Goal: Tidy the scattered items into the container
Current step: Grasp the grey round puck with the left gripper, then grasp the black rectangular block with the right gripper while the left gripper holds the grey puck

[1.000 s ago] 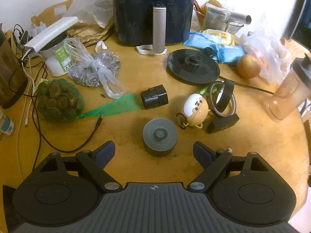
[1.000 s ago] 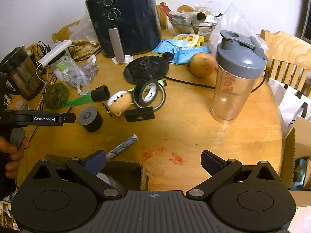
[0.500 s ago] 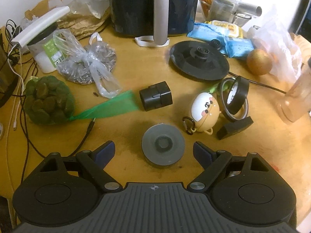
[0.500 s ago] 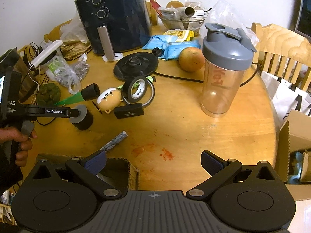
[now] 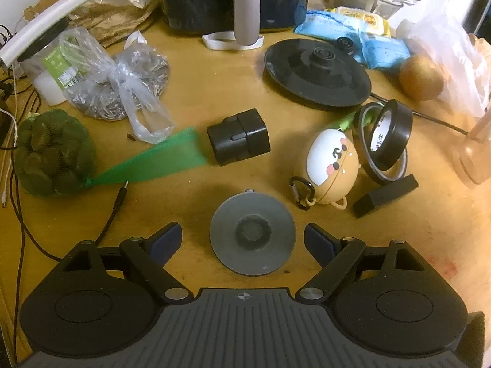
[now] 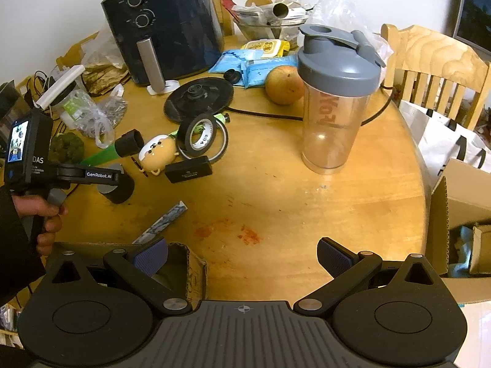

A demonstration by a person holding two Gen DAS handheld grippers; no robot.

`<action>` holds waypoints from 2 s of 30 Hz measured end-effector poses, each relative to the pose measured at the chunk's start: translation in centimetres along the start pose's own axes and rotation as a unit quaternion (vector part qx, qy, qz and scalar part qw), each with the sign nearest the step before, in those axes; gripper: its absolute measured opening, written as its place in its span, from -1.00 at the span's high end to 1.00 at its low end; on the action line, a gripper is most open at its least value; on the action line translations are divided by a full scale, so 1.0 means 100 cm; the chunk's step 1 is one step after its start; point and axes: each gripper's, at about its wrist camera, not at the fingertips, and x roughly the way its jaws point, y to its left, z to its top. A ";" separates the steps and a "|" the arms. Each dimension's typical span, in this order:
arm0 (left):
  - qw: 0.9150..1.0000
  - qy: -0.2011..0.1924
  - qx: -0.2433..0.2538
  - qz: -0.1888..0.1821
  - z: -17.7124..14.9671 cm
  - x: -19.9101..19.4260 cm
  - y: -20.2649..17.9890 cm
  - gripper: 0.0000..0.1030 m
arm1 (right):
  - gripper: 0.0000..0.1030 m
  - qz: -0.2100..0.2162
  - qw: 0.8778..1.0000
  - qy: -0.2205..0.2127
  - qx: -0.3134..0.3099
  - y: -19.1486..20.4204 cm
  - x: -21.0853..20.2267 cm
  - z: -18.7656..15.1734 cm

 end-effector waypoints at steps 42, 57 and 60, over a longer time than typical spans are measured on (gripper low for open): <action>0.999 -0.042 -0.015 -0.024 0.002 -0.056 0.002 -0.12 | -1.00 0.045 0.997 0.008 -0.063 0.012 0.016 0.017; 0.997 -0.053 -0.045 -0.032 -0.010 -0.088 0.013 -0.12 | -1.00 0.074 0.989 0.020 -0.129 0.038 0.047 0.043; 0.997 -0.055 -0.051 -0.031 -0.013 -0.093 0.017 -0.12 | -1.00 0.080 0.987 0.026 -0.136 0.044 0.055 0.046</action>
